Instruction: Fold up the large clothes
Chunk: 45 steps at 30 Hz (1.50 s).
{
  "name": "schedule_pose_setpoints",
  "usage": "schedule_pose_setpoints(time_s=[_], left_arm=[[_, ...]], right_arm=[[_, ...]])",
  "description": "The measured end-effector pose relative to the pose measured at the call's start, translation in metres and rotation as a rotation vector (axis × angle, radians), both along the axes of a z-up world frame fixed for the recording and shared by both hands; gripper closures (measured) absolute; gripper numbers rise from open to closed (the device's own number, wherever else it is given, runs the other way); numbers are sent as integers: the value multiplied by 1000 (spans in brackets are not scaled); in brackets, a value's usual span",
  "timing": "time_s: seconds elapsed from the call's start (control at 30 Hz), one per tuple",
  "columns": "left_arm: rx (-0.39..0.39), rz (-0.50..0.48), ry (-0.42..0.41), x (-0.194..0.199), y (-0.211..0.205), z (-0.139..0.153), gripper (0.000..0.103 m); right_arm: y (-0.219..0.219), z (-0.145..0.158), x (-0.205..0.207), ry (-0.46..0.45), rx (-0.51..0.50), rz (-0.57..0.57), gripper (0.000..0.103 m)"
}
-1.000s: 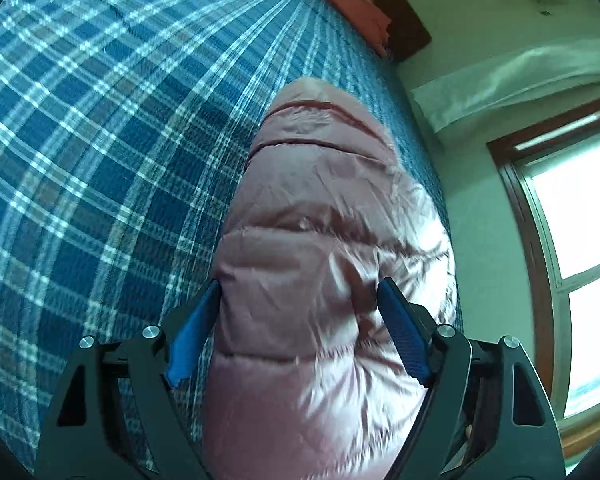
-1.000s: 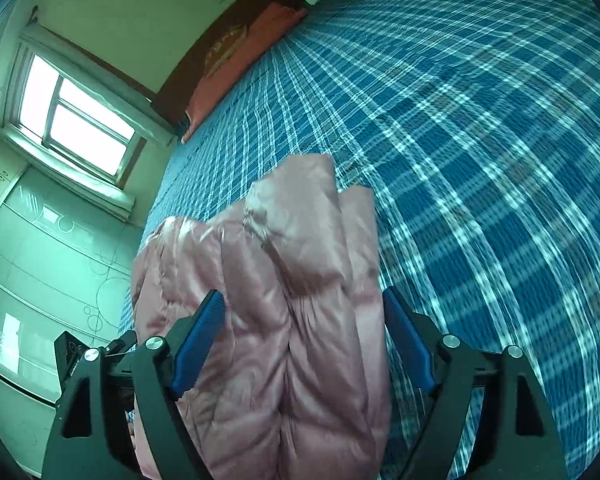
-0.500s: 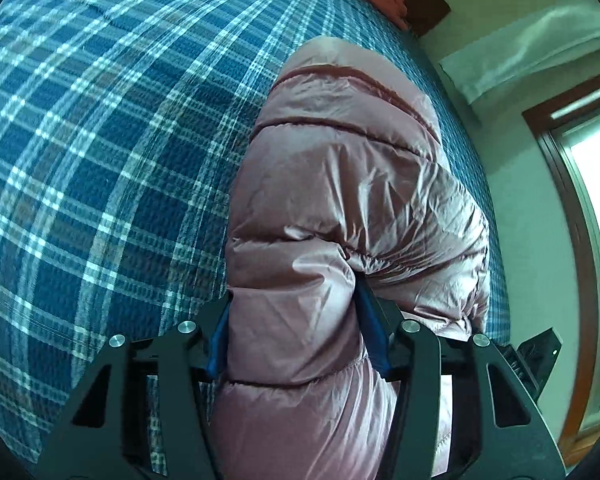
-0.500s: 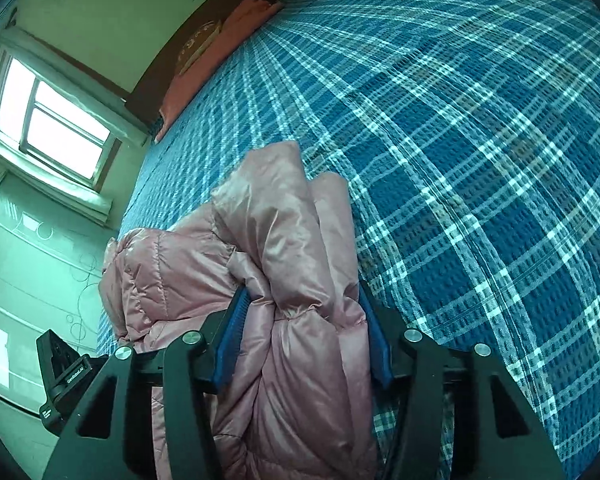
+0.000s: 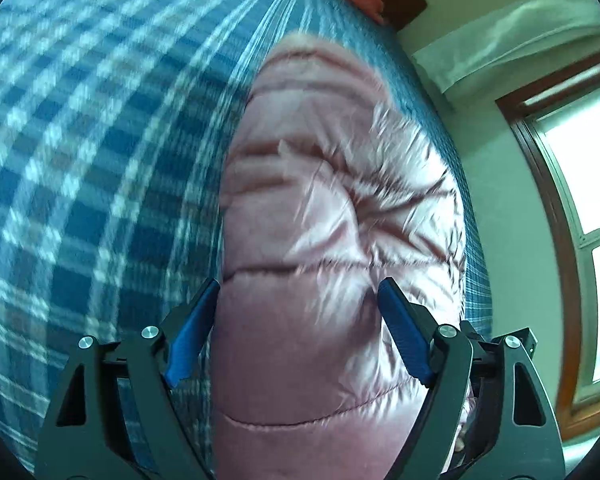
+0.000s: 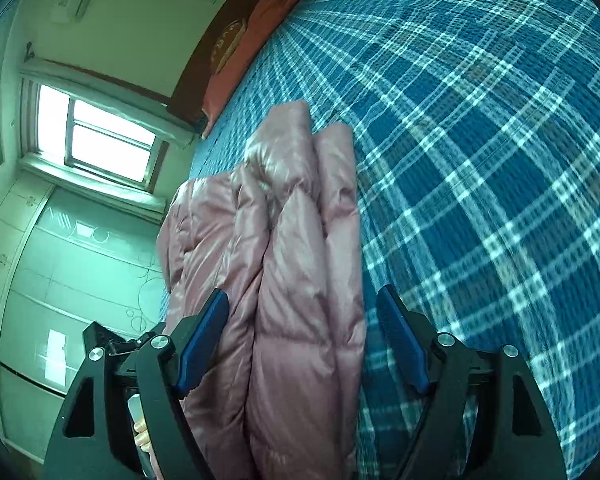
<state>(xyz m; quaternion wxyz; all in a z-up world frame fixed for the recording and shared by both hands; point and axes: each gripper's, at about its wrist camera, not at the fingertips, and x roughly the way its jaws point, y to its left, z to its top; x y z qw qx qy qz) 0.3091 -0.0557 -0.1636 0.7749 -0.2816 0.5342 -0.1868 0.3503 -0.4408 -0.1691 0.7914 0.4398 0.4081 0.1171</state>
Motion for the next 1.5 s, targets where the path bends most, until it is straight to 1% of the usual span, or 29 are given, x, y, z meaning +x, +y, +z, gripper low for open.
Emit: schedule_pose_setpoints(time_s=[0.07,0.13,0.17,0.2,0.27,0.3,0.33,0.37,0.4,0.43,0.5,0.6,0.7,0.87,0.93,1.1,1.2,1.3,1.37,1.5], left_arm=[[-33,17,28,0,-1,-8,22],[-59,12,30,0,-1,-11,22],[-62,11,28,-1,0,-13,22],[-65,16,31,-2,-1,-15,22],[-69,21,30,-3,-1,-18,22],[-62,23,23,-3,-4,-17,25],[-59,22,16,-5,-4,-17,32],[-49,23,5,-7,-5,-15,35],[-39,25,-5,-7,-10,-14,40],[-36,24,-14,-14,-7,-14,45],[-24,22,-40,-18,-9,-10,51],[3,10,-83,-23,-13,0,57],[19,5,-124,-26,-11,12,61],[34,24,-183,-20,6,35,63],[39,41,-205,-15,18,44,63],[64,97,-243,9,62,63,63],[92,124,-266,27,87,71,63],[105,149,-271,45,108,74,63],[108,169,-263,56,127,69,63],[116,197,-215,73,155,47,63]], right_arm=[[9,1,0,-6,11,32,26],[19,1,-2,-6,17,67,25],[24,2,-2,-8,-3,73,24],[28,2,-17,-12,-14,73,24],[32,-1,-17,-21,11,67,25],[35,-2,-16,-24,16,73,26],[38,-1,-17,-30,12,74,27],[42,0,-17,-34,15,76,35],[45,-2,-18,-33,25,77,42],[47,-4,-19,-36,34,67,44],[53,-4,-22,-46,40,59,53],[55,-3,-30,-63,63,39,59],[60,4,-37,-89,51,31,63],[81,20,-29,-137,64,36,66],[89,24,-20,-152,72,45,66],[130,30,19,-181,105,91,67],[156,34,44,-192,127,121,67],[185,36,71,-196,142,156,67],[201,36,91,-188,148,173,67],[222,19,114,-147,142,194,67]])
